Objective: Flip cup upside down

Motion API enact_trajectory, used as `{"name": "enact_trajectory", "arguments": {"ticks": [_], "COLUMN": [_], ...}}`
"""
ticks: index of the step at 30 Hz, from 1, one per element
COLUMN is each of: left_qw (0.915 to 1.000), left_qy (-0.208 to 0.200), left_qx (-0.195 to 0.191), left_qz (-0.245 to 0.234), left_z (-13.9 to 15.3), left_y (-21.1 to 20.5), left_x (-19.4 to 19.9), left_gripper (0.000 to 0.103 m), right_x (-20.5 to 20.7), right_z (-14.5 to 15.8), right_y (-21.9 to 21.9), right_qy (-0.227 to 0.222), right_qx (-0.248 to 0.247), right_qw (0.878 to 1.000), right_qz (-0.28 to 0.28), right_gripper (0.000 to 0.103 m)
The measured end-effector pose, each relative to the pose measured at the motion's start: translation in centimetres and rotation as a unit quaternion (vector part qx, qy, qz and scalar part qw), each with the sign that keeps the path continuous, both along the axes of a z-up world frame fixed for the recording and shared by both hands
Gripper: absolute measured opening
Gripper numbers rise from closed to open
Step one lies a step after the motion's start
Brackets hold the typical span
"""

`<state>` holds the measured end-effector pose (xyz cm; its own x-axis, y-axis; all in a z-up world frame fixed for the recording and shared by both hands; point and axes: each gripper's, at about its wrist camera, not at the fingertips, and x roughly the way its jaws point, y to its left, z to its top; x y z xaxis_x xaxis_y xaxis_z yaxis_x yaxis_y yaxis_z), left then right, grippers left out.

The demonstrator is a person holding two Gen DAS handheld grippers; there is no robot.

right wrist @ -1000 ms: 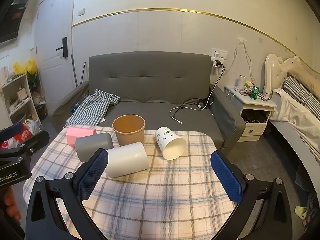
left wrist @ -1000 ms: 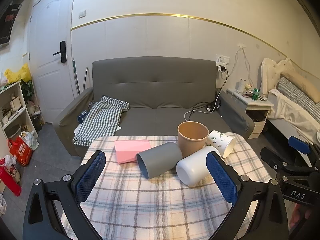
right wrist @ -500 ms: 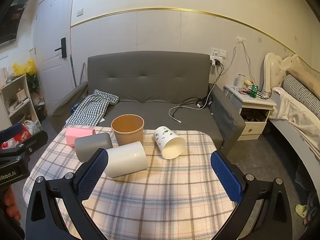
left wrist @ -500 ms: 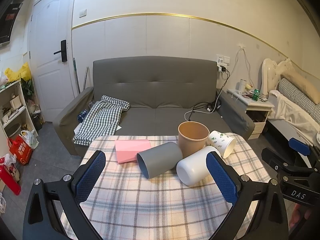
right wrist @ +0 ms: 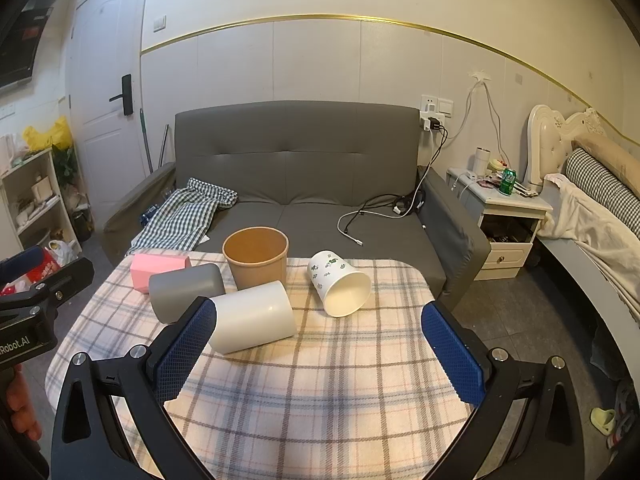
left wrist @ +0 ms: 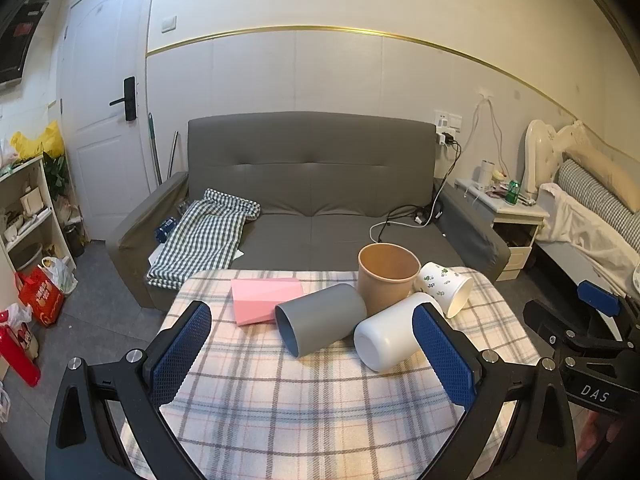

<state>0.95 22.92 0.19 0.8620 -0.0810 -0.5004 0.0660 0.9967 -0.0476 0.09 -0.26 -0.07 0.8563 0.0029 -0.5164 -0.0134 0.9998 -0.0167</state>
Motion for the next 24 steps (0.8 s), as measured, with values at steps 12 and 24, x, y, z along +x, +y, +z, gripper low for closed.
{"name": "enact_trajectory", "arguments": {"ticks": [12, 24], "left_qw": [1.0, 1.0], "left_qy": [0.0, 0.002], "left_qx": [-0.001, -0.003], "left_qz": [0.0, -0.002], "left_z": [-0.01, -0.11], "left_y": [0.05, -0.04], "left_x": [0.01, 0.0], "left_gripper": [0.103, 0.103], "right_x": [0.04, 0.03], "right_z": [-0.09, -0.48], "right_y": [0.06, 0.15], "right_qy": [0.001, 0.002], "right_qx": [0.0, 0.001], "right_qw": [1.0, 1.0], "right_qz": [0.0, 0.001], "right_gripper": [0.103, 0.103]}}
